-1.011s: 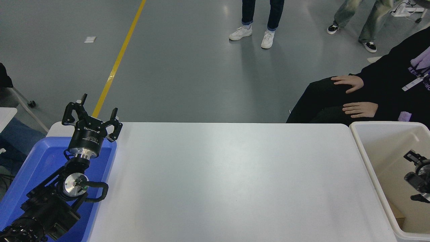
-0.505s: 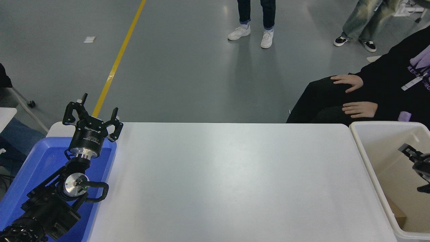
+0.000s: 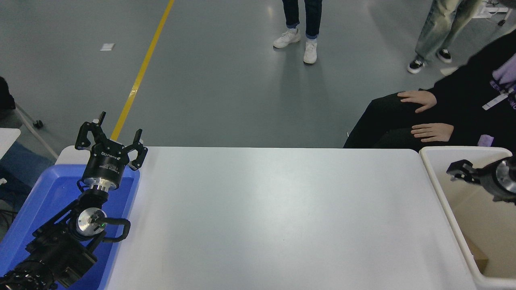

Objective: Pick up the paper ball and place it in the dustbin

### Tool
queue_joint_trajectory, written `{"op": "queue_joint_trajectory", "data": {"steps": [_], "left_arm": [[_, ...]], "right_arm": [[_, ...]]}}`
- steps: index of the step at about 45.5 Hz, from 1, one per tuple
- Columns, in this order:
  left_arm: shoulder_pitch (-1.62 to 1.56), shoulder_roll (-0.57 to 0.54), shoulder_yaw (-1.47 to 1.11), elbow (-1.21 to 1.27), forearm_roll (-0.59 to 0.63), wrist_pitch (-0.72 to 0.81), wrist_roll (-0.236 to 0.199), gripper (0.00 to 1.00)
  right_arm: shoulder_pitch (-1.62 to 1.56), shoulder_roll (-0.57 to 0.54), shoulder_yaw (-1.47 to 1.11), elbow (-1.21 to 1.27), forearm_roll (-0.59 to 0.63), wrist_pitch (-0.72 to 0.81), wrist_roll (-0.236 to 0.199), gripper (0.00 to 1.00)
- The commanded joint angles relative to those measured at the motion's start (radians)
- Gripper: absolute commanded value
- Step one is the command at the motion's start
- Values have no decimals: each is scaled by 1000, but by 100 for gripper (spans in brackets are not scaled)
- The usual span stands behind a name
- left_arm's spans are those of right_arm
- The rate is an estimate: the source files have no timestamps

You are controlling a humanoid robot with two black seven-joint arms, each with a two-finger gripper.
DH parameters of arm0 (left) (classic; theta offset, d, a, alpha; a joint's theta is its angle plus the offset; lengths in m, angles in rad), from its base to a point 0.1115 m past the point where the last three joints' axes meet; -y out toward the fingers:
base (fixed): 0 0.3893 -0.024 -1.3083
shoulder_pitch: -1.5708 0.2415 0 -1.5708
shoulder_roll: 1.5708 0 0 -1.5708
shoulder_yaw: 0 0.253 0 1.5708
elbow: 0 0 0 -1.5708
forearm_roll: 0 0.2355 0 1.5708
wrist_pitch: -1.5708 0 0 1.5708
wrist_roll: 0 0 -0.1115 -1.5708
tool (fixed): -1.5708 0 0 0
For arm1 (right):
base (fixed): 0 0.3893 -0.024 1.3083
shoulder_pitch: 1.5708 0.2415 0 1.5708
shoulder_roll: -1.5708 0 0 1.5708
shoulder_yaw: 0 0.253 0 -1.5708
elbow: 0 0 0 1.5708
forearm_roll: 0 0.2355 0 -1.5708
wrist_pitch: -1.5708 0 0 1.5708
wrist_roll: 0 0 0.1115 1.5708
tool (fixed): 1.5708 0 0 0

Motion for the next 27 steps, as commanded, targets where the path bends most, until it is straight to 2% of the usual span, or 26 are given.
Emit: {"op": "queue_joint_trajectory", "data": {"steps": [1, 9, 27], "left_arm": [[0, 0, 0, 0, 0, 0, 0, 98], [0, 0, 0, 0, 0, 0, 0, 98], [0, 0, 0, 0, 0, 0, 0, 98]], "right_arm": [[255, 68, 10, 57, 56, 412, 2, 100], [404, 150, 91, 57, 56, 412, 2, 100], [410, 338, 107, 54, 53, 412, 0, 100]]}}
